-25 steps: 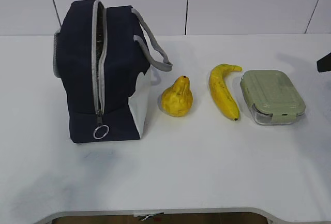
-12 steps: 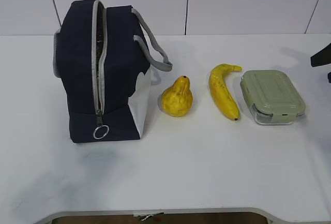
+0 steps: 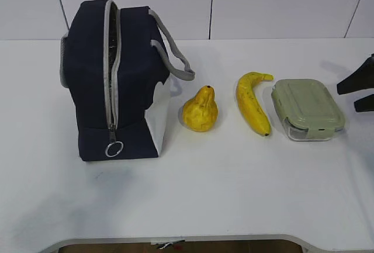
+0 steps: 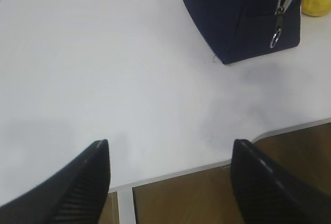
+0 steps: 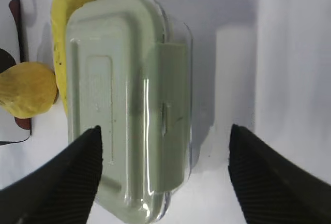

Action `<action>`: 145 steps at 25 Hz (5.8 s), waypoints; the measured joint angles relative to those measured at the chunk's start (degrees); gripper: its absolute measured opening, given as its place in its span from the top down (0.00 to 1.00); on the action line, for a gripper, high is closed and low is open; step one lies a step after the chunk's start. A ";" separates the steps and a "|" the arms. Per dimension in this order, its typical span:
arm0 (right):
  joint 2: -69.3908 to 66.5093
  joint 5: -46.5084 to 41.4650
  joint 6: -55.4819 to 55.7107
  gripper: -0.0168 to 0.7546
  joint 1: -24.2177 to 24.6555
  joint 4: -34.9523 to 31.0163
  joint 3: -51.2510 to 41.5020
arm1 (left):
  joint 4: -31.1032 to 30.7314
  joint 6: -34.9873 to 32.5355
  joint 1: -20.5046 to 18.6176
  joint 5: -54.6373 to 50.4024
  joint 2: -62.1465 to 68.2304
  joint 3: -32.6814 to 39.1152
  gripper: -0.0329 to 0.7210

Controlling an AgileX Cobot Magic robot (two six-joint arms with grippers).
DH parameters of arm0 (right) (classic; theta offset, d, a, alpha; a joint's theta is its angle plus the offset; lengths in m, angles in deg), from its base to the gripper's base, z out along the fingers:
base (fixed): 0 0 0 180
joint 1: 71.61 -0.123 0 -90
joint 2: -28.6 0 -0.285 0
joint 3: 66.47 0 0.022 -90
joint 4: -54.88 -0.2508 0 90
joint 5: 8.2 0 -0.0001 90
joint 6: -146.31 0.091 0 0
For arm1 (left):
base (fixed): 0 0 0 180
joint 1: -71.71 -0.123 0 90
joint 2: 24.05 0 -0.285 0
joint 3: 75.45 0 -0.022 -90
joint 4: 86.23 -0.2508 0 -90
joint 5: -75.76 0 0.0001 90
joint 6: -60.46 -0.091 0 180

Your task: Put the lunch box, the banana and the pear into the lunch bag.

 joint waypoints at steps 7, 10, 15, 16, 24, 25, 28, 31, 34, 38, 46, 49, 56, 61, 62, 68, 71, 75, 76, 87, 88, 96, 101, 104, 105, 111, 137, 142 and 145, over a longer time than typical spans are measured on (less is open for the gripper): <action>-3.24 0.23 -1.26 0.20 -2.52 -0.16 0.36 | 0.00 0.00 0.00 0.00 0.00 0.00 0.22; -4.88 0.23 -1.61 0.20 -2.98 -0.31 2.04 | 0.00 0.00 0.00 0.00 0.00 0.00 0.22; -6.42 0.24 -1.61 0.21 -2.90 -0.78 4.30 | 0.00 0.00 0.00 0.00 0.00 0.00 0.22; -6.42 0.24 -1.61 0.21 -2.90 -0.78 4.56 | 0.00 0.00 0.00 0.00 0.00 0.00 0.22; -6.42 0.24 -1.63 0.21 -2.90 -1.93 4.70 | 0.00 0.00 0.00 0.00 0.00 0.00 0.22; -6.42 0.24 -1.74 0.21 -2.90 -2.40 4.70 | 0.00 0.00 0.00 0.00 0.00 0.00 0.22; -6.42 0.24 -1.84 0.21 -2.90 -2.85 4.70 | 0.00 0.00 0.00 0.00 0.00 0.00 0.22; -6.42 0.24 -1.84 0.21 -2.90 -2.95 4.70 | 0.00 0.00 0.00 0.00 0.00 0.00 0.22; -6.42 0.24 -1.84 0.21 -3.31 -2.95 4.70 | 0.00 0.00 0.00 0.00 0.00 0.00 0.22; -7.03 0.35 -1.84 0.21 -5.33 -2.95 4.70 | 0.00 0.00 0.00 0.00 0.00 0.00 0.22; -7.99 0.24 -1.84 0.21 -6.24 -3.61 4.74 | 0.00 0.00 0.00 0.00 0.00 0.00 0.22; -7.99 0.24 -1.84 0.23 -6.24 -3.64 4.74 | 0.00 0.00 0.00 0.00 0.00 0.00 0.22; -8.03 -0.27 -1.84 0.37 -6.24 -4.73 4.83 | 0.00 0.00 0.00 0.00 0.00 0.00 0.22; -8.03 -1.00 -1.84 0.46 -6.24 -5.46 4.96 | 0.00 0.00 0.00 0.00 0.00 0.00 0.22; -8.03 -1.00 -1.84 0.47 -6.24 -5.46 4.96 | 0.00 0.00 0.00 0.00 0.00 0.00 0.22; -8.03 -1.00 -1.84 0.48 -6.24 -5.55 4.96 | 0.00 0.00 0.00 0.00 0.00 0.00 0.22; -8.03 -1.00 -1.84 0.48 -6.24 -5.55 4.96 | 0.00 0.00 0.00 0.00 0.00 0.00 0.22; -8.03 -1.00 -1.84 0.48 -6.24 -5.55 4.96 | 0.00 0.00 0.00 0.00 0.00 0.00 0.22; -8.03 -1.00 -1.84 0.48 -6.24 -5.55 4.96 | 0.00 0.00 0.00 0.00 0.00 0.00 0.22; -8.12 -1.00 -1.61 0.48 -6.24 -5.55 4.96 | 0.00 0.00 0.00 0.00 0.00 0.00 0.22; -8.12 -1.00 -1.61 0.48 -6.24 -5.55 4.96 | 0.00 0.00 0.00 0.00 0.00 0.00 0.22; -8.12 -1.00 -1.10 0.48 -6.24 -5.55 4.96 | 0.00 0.00 0.00 0.00 0.00 0.00 0.22; -8.12 -1.00 -0.85 0.48 -6.24 -5.92 4.96 | 0.00 0.00 0.00 0.00 0.00 0.00 0.22; -8.12 -0.89 -0.76 0.48 -6.24 -6.03 4.96 | 0.00 0.00 0.00 0.00 0.00 0.00 0.22; -8.12 -0.89 -0.61 0.48 -6.24 -6.14 4.96 | 0.00 0.00 0.00 0.00 0.00 0.00 0.22; -8.12 -0.65 0.28 0.48 -6.24 -6.22 4.96 | 0.00 0.00 0.00 0.00 0.00 0.00 0.22; -5.95 1.51 4.09 0.48 -6.24 -5.35 4.85 | 0.00 0.00 0.00 0.00 0.00 0.00 0.22; -4.88 1.61 5.86 0.48 -6.24 -5.35 4.85 | 0.00 0.00 0.00 0.00 0.00 0.00 0.22; -2.86 1.61 6.63 0.48 -6.34 -6.37 4.85 | 0.00 0.00 0.00 0.00 0.00 0.00 0.22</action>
